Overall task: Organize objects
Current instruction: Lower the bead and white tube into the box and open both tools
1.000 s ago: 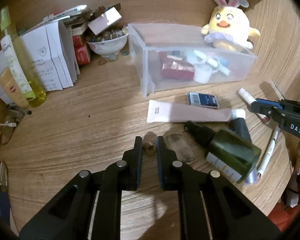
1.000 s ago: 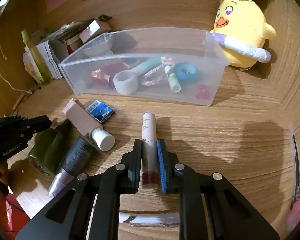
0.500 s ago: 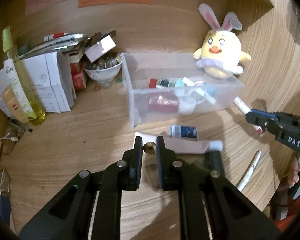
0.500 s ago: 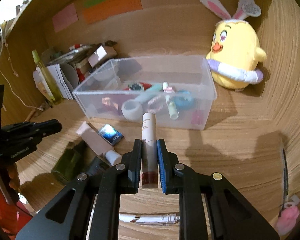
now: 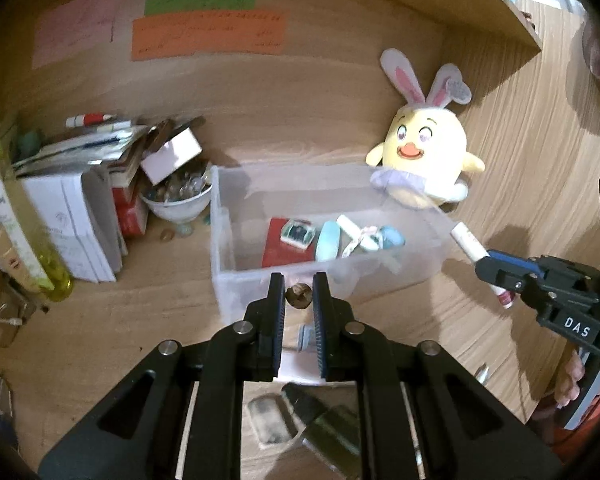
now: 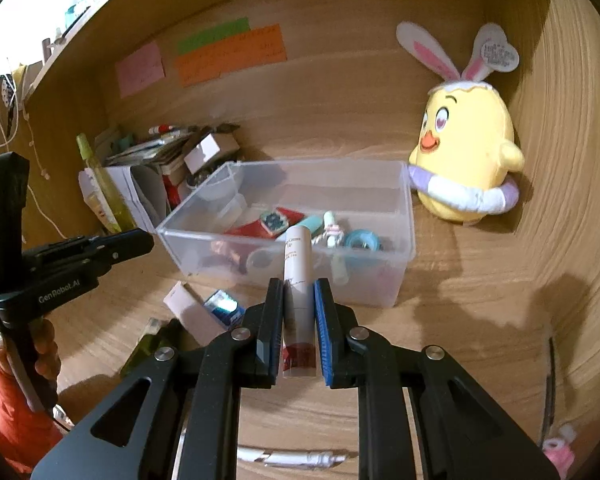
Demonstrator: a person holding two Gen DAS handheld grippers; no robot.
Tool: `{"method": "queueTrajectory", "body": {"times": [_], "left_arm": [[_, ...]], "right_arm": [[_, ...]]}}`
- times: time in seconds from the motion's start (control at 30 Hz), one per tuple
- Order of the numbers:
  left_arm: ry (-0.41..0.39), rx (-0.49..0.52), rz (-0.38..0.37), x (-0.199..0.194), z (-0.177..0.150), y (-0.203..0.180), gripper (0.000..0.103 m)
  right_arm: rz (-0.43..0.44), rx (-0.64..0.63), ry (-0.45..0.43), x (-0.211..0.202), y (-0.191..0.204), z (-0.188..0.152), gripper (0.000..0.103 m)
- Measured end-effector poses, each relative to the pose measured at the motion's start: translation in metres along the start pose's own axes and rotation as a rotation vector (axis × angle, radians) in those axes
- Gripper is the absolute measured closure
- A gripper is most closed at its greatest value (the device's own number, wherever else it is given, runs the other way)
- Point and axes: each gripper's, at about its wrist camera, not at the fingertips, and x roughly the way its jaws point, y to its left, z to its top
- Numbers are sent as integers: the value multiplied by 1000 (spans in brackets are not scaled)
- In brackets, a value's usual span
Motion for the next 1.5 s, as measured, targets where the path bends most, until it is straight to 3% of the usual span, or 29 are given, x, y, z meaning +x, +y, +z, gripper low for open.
{"method": "queueTrajectory", "body": {"times": [0.73, 1.5], "left_arm": [[83, -9, 1, 55, 42, -2, 90], [194, -21, 23, 112, 40, 12, 90]], "right_arm": [[-58, -53, -44, 33, -26, 50, 89], [-89, -92, 97, 112, -29, 52, 89]]}}
